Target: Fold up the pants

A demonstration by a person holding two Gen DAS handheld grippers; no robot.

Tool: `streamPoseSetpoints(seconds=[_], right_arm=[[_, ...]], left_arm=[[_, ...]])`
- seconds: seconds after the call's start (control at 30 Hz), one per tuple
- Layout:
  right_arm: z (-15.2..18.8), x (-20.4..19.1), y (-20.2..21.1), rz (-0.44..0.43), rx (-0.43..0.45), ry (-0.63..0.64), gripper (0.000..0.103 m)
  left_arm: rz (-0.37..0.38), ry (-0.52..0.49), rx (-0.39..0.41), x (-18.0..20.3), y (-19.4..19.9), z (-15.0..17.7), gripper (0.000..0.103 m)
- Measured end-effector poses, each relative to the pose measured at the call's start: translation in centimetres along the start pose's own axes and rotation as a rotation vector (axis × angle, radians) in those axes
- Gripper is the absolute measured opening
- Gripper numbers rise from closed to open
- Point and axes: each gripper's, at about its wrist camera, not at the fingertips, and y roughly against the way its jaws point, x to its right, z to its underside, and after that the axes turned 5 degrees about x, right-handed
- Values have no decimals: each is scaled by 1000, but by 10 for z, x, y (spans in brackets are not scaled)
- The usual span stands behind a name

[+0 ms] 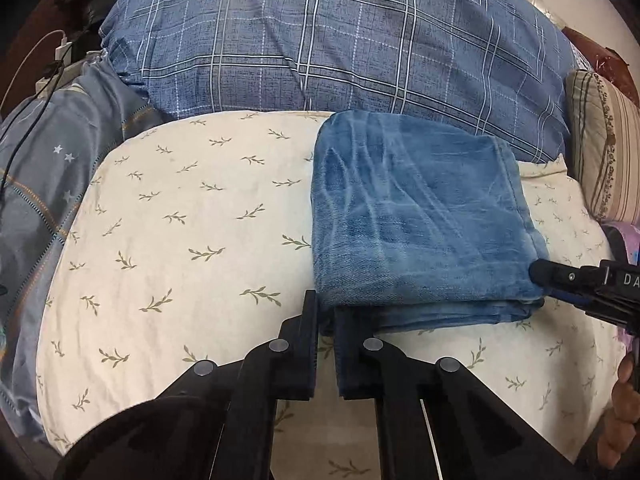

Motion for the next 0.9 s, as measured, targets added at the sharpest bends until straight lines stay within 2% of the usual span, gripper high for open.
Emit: streamPoseSetpoints(seconds=[0.07,0.1,0.13,0.17,0.23,0.27,0.3,0.33,0.37,0.43,0.47,0.53,0.63,0.73,0.8,0.87,0.9], right_arm=[[1,-1,0,2,-2,14,35],[1,-2,1,1,-4,24,39],[0,-2,4,-9,0,20,39],[-1,-3,9,-25,8,17,44],[-7,-9,23,-66,32,38,62],[-11,-11,31,-76,50,44,73],[-17,-14,40,-87,72,54,76],[-22,-15,43,-94,77,63,76],[-30,-17,45,-104,72,79,76],[-52,-21,42,-113,55,105,76],[-62,-22,39,-108,50,101,76],[-85,-17,24,-123,28,66,76],[-112,-7,-11,-143,-33,0,76],[-120,-2,-32,-169,-32,-1,70],[-114,4,-37,-202,22,3,59],[-113,5,-48,-187,-2,23,49],[-113,2,-52,-202,-16,48,49]], left_arm=[[-14,-18,-24,3,0,2,8],[-1,-17,-46,5,3,3,8],[31,-10,-62,4,7,2,13],[60,-15,-65,5,15,-1,17],[124,-31,-73,5,31,-6,36],[183,-20,-66,3,43,-9,40],[245,2,-49,0,55,-12,48],[288,20,-41,-3,63,-17,52],[315,29,-34,-6,69,-24,53],[297,42,-32,-10,66,-45,53],[269,72,-39,-15,55,-64,53],[262,141,-49,-23,25,-97,56],[285,209,-128,-30,-37,-134,56],[335,281,-180,-39,-88,-142,55],[365,340,-171,-52,-107,-134,55],[366,410,-217,-59,-126,-131,54],[402,431,-236,-61,-135,-133,54]])
